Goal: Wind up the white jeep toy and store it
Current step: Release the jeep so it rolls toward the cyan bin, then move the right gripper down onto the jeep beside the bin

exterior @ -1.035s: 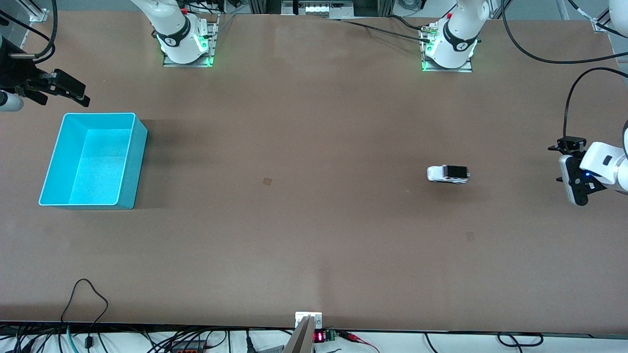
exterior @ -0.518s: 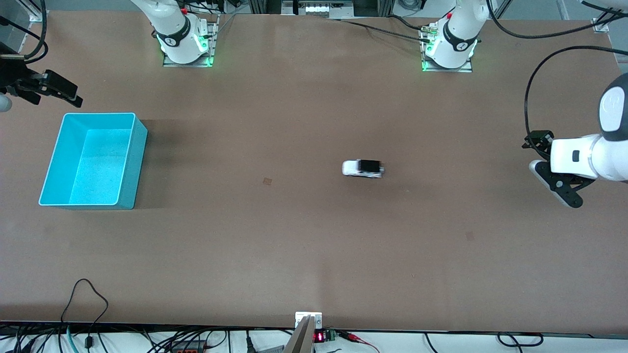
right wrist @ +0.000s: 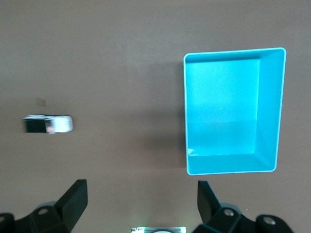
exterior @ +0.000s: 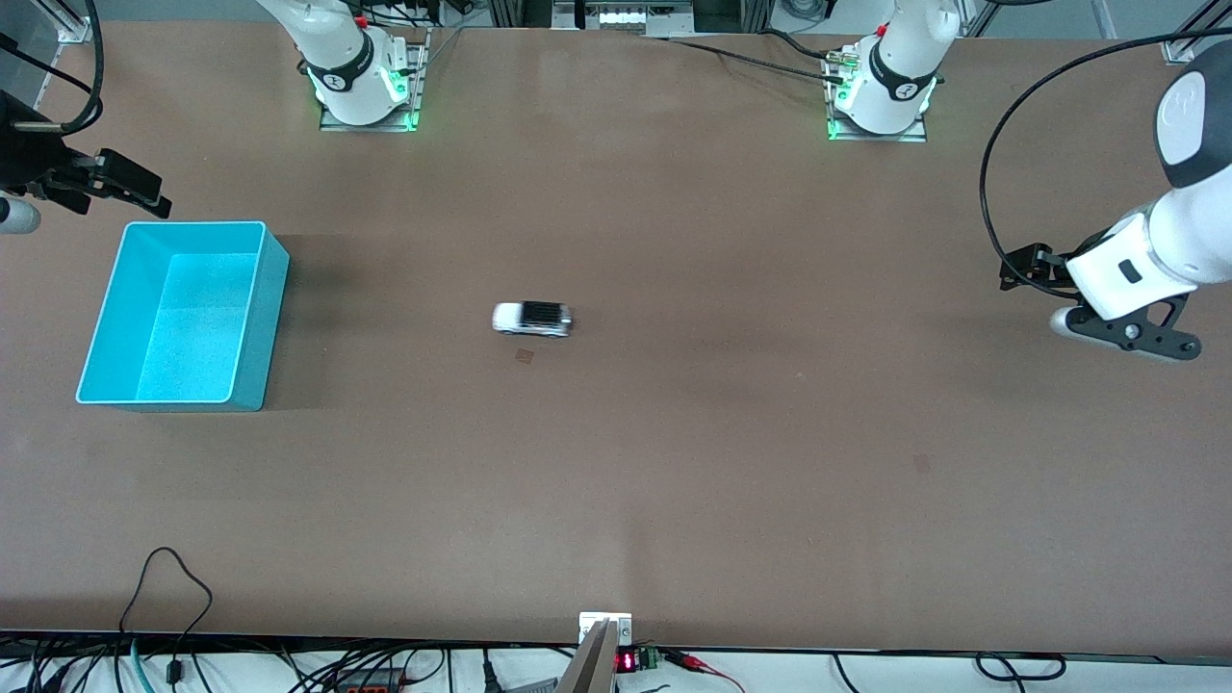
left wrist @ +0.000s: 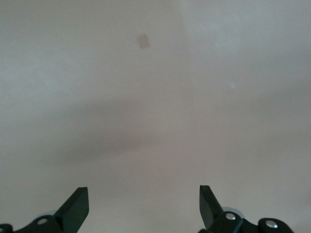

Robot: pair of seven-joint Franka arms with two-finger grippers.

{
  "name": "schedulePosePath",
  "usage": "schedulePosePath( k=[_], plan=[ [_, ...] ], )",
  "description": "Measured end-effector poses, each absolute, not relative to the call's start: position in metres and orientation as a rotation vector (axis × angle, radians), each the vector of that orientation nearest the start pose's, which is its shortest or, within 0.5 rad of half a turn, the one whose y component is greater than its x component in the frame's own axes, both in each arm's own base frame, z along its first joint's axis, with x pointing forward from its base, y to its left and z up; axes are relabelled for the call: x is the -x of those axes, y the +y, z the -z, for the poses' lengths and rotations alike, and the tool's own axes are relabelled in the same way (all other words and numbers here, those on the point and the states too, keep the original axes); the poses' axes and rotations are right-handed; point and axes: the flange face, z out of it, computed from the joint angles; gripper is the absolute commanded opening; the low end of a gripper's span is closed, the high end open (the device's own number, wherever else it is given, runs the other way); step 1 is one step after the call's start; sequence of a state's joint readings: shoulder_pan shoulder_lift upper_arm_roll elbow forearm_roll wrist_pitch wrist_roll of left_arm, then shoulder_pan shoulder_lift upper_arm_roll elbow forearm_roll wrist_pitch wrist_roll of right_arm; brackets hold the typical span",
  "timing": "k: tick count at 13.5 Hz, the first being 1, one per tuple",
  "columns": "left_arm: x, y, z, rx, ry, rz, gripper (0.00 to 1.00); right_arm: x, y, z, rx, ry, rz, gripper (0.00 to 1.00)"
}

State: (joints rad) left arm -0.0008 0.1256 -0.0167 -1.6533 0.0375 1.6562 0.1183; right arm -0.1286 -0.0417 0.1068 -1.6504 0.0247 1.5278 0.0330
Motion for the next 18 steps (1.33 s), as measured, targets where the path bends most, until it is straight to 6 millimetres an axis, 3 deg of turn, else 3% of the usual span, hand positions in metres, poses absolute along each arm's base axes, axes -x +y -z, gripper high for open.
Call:
schedulePosePath(
  k=[3, 7, 11, 14, 18],
  plan=[
    [-0.576, -0.008, -0.543, 3.103, 0.096, -0.041, 1.00, -0.537, -0.008, -0.598, 3.115, 0.086, -0.174, 1.00],
    [-0.563, 0.005, -0.566, 3.105, 0.047, 0.047, 1.00, -0.538, -0.009, -0.586, 3.111, 0.086, -0.219, 1.00],
    [-0.550, 0.001, -0.571, 3.109, 0.056, 0.055, 1.00, -0.539, -0.009, -0.577, 3.108, 0.071, -0.246, 1.00],
    [-0.547, 0.005, -0.565, 3.111, 0.043, 0.035, 1.00, -0.537, -0.008, -0.553, 3.064, -0.295, -0.317, 1.00],
    [-0.546, 0.003, -0.564, 3.113, 0.009, 0.031, 1.00, -0.529, -0.008, -0.488, 2.836, -0.961, -0.398, 1.00]
  ],
)
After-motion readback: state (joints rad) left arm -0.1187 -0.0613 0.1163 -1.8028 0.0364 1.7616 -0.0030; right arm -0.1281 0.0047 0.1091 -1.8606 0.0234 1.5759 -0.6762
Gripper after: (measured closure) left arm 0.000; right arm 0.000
